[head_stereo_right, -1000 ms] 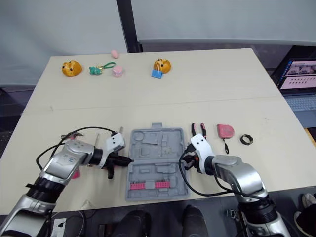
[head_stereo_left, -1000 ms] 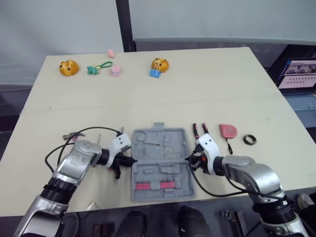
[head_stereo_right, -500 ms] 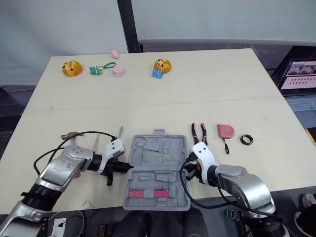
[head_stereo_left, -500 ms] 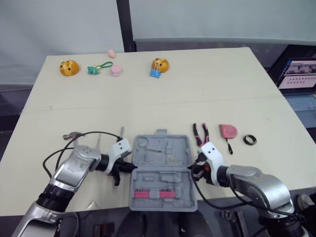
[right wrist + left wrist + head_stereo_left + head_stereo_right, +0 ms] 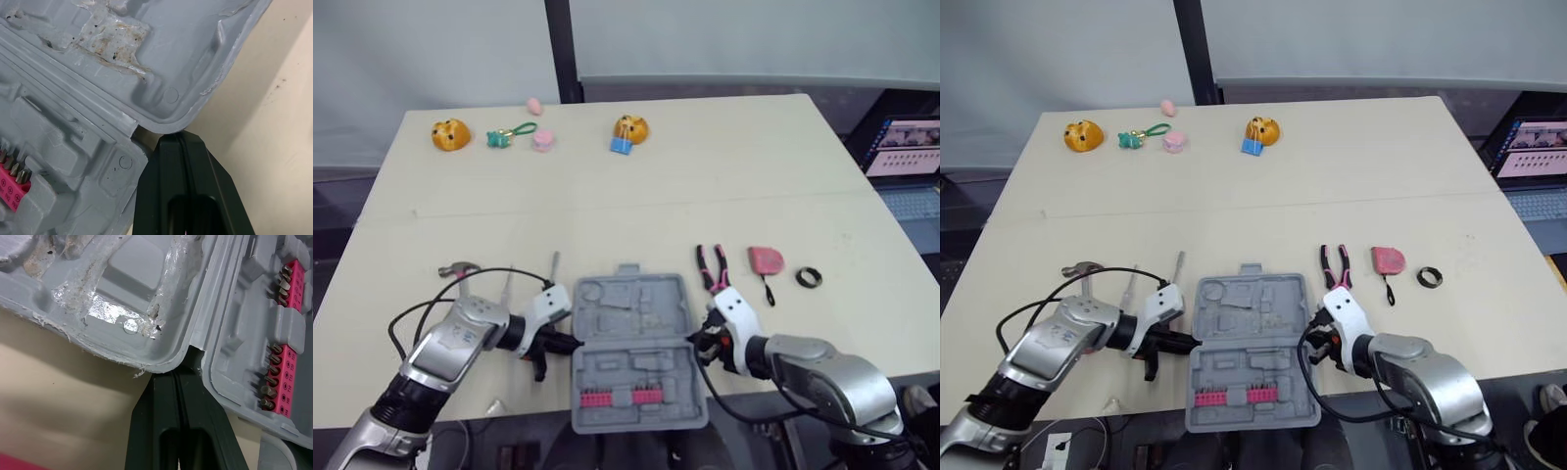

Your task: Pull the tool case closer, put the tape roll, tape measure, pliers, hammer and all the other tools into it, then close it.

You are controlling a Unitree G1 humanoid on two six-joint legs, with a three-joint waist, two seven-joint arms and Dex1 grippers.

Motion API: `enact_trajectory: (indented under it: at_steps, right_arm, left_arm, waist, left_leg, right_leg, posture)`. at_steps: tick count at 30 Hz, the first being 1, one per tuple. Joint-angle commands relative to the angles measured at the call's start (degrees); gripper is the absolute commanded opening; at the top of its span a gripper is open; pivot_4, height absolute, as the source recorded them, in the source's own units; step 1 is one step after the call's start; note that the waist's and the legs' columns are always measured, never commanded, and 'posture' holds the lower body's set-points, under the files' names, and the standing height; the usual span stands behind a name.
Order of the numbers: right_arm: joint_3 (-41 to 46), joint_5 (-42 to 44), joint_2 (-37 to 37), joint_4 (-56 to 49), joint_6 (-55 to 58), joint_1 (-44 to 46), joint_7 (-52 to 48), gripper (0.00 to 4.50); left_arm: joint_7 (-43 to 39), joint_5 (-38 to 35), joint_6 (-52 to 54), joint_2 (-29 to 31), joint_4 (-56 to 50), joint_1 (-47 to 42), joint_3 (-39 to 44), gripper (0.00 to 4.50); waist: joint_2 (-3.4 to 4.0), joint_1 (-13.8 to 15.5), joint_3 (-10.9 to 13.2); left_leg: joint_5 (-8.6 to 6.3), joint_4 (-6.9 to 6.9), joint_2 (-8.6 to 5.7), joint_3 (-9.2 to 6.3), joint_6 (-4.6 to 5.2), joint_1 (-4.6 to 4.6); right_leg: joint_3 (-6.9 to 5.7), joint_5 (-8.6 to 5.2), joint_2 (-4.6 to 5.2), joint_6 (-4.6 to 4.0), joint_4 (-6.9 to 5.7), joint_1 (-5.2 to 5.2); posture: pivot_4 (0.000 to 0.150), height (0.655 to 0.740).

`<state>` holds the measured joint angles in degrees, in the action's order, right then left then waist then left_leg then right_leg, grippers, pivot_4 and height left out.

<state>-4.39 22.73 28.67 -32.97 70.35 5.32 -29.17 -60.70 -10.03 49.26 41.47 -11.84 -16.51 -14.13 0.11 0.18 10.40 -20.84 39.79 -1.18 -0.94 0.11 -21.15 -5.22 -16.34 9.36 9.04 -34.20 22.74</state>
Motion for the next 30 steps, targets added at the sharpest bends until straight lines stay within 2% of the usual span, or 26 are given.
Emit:
enact_trajectory:
  at_steps: [1,30]
  right_arm:
    - [0.29,2.07,-0.19,-3.33,-0.06,-0.41,0.02,0.0]
    - [0.45,1.78,0.25,-2.02,-0.72,0.47,0.3,0.0]
  left_arm:
    - [0.12,-2.06,-0.32,0.16,-3.21,0.36,0.08,0.05]
    - [1.57,-2.14,1.21,2.21,-2.45,-0.08,-1.07,0.05]
  waist:
    - [0.0,0.0,0.0]
    - [0.0,-0.01,0.0]
  left_leg:
    - [0.0,0.0,0.0,0.0,0.0,0.0]
    - [0.0,0.0,0.0,0.01,0.0,0.01]
  right_leg:
    - [0.0,0.0,0.0,0.0,0.0,0.0]
    - [0.0,0.0,0.0,0.0,-0.01,0.0]
  posture:
    - [0.15,0.74]
    - [0.15,0.74]
